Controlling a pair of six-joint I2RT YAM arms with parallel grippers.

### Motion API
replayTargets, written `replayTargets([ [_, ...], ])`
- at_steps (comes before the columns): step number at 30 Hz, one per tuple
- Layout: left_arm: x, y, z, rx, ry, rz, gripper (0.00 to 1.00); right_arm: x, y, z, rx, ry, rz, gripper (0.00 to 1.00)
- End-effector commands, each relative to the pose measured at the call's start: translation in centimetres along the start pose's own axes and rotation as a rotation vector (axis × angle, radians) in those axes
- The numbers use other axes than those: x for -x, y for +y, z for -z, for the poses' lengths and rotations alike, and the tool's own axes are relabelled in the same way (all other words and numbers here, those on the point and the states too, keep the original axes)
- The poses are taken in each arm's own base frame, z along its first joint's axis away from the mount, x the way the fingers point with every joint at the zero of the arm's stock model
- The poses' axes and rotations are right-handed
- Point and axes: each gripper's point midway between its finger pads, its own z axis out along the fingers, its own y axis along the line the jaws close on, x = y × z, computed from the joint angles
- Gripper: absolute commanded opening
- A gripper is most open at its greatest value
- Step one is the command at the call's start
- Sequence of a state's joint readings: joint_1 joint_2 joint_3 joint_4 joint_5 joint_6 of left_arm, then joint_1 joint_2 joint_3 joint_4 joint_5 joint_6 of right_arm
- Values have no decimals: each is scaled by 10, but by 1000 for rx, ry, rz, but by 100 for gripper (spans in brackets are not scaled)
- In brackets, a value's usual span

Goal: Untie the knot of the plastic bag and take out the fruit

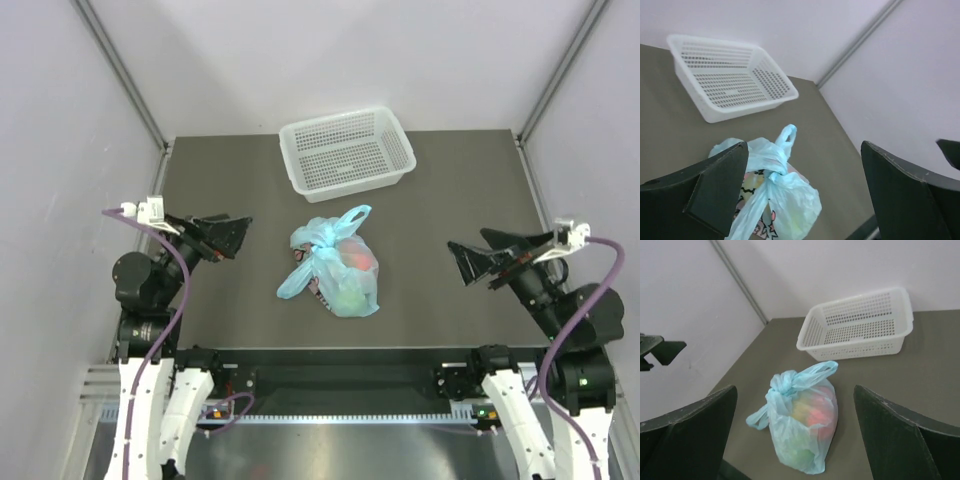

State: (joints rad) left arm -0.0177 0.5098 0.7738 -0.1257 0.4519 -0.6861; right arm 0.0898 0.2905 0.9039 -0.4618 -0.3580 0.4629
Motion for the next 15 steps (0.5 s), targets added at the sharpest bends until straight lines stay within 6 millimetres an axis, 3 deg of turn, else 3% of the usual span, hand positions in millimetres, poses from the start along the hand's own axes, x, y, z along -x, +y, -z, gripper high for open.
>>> replayTargets([
  [1, -9, -31, 7, -162, 45, 73, 99, -12, 16, -14, 121, 121, 21, 100],
  [3, -21, -36, 7, -226, 96, 67, 99, -20, 28, -25, 236, 183, 23, 100],
  [6, -30, -28, 0, -225, 142, 57, 99, -22, 28, -43, 288, 202, 22, 100],
  [9, -43, -19, -10, -224, 233, 68, 99, -27, 13, -70, 223, 239, 44, 100],
  [10, -48, -15, -13, -224, 260, 65, 99, -41, 8, -74, 186, 309, 39, 100],
  [11, -59, -9, -15, -207, 309, 89, 99, -52, 26, -86, 225, 377, 64, 100],
  [12, -64, -1, -23, -194, 345, 89, 99, -57, 11, -99, 109, 380, 148, 100],
  [13, -69, 4, -26, -177, 368, 94, 99, -58, 16, -104, 73, 409, 199, 100],
  [14, -73, 8, -28, -159, 392, 101, 99, -91, 37, -112, 115, 513, 274, 100],
  [15, -70, 15, -35, -126, 388, 89, 99, -91, 24, -122, -8, 504, 343, 100],
])
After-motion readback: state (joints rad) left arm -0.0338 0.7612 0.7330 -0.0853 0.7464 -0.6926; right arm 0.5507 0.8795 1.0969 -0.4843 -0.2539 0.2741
